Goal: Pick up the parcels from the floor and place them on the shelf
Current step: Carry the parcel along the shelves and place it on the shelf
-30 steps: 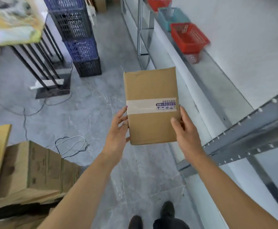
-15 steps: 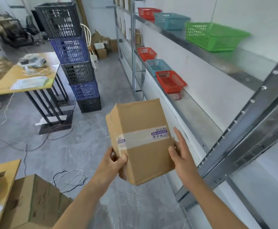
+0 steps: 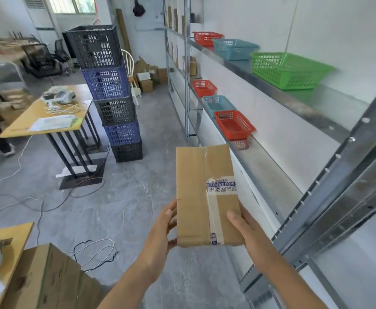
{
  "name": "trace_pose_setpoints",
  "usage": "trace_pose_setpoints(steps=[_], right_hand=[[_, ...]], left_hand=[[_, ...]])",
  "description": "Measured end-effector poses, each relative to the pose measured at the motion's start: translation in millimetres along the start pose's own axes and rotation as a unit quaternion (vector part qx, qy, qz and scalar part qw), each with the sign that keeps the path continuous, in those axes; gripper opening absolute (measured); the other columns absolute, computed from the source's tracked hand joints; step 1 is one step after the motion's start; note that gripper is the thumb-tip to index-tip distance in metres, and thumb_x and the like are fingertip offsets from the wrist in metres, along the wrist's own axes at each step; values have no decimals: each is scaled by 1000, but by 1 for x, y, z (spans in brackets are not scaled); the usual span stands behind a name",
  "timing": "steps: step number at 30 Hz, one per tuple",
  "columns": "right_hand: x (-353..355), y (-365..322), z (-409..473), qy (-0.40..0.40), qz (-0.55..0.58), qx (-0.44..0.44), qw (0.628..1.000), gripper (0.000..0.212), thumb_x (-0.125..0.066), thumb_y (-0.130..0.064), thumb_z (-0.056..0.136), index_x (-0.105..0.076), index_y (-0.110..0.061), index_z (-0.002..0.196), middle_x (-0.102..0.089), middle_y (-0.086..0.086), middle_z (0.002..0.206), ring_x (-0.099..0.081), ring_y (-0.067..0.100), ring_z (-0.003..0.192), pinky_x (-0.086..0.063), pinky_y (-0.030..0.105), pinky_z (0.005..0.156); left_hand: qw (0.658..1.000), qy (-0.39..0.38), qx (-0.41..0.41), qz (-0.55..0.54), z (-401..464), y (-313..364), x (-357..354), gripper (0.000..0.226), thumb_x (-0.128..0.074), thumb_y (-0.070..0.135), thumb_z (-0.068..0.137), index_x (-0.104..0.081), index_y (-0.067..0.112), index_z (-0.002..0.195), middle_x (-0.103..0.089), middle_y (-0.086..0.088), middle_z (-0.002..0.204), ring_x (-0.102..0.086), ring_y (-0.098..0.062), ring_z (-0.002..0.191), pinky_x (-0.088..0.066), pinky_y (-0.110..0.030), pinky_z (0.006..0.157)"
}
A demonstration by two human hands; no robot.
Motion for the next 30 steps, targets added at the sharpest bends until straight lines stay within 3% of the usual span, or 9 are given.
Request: trace_pose_setpoints(steps=[3,5,7,10,15,21,25,27,30], right_hand=[[7,1,-3,34,53,2,998,46,-58,-43,89,-59,-40,135,-76,-15,128,-69,9,122,-54,30,100],[13,5,-8,46,93,15,994,49,-54,-34,94,-57,-29,142,-73,-2,135,-66,22,130,-52,43,108],[17,12,-11,39,103,21,994,55,-47,-20,100,-47,-29,154,-63,0,150,-56,26,141,-42,52,117],[15,13,-13,31,25,24,999,68,-37,-10,101,-37,-53,154,-45,-22,161,-43,7,150,-32,42,125],[35,3,-16,98,-109,34,989,40,-39,-42,104,-43,-61,139,-28,-32,155,-35,-24,135,-35,10,108],[33,-3,-24,136,-102,57,984,51,-44,-62,94,-52,-40,138,-64,-36,126,-59,-11,122,-47,33,110],[38,-21,-27,134,-113,38,984,74,-42,-74,91,-8,-61,156,-63,-48,112,-61,-28,99,-39,21,102],[49,-34,-25,134,-133,33,982,77,-38,-77,90,8,-68,152,-51,-61,100,-51,-30,96,-33,29,105],[63,-41,-27,96,-89,17,991,64,-56,-81,81,-29,-79,139,-65,-29,126,-70,-6,103,-53,36,102]], left_hand=[[998,-25,-51,38,-2,4,-3,46,-59,43,101,-49,55,145,-65,22,141,-59,2,131,-46,-38,112],[997,-36,-57,36,-3,6,-5,77,-78,49,81,-37,61,144,-59,32,140,-58,14,125,-56,-31,100],[998,-59,-13,-5,-8,1,-1,104,-94,46,56,-38,51,143,-71,19,130,-72,-5,115,-66,-40,72],[997,-58,39,-39,-19,-8,15,100,-99,32,52,-48,35,138,-78,-2,124,-77,-32,107,-62,-67,74],[995,-80,37,-50,-16,-1,2,75,-86,11,78,-53,44,137,-77,1,128,-75,-29,114,-61,-63,85],[997,-74,-5,0,-26,-6,2,82,-82,17,80,-46,52,145,-70,9,139,-70,-22,124,-60,-52,97],[994,-93,-18,45,-27,-5,9,91,-91,25,74,-45,57,146,-60,17,149,-64,-20,131,-56,-54,104],[991,-104,-34,82,-26,1,10,92,-92,23,72,-47,56,145,-59,22,149,-60,-14,135,-53,-51,107],[985,-103,-46,135,-24,8,17,84,-85,3,80,-55,53,139,-63,27,143,-54,-2,138,-56,-40,102]])
Point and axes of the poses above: each hand's wrist, its own z-axis towards the middle knuckle, its own x-axis out of the back of the hand, y = z × x, the point moved 3 cm from there along z, towards the middle knuckle
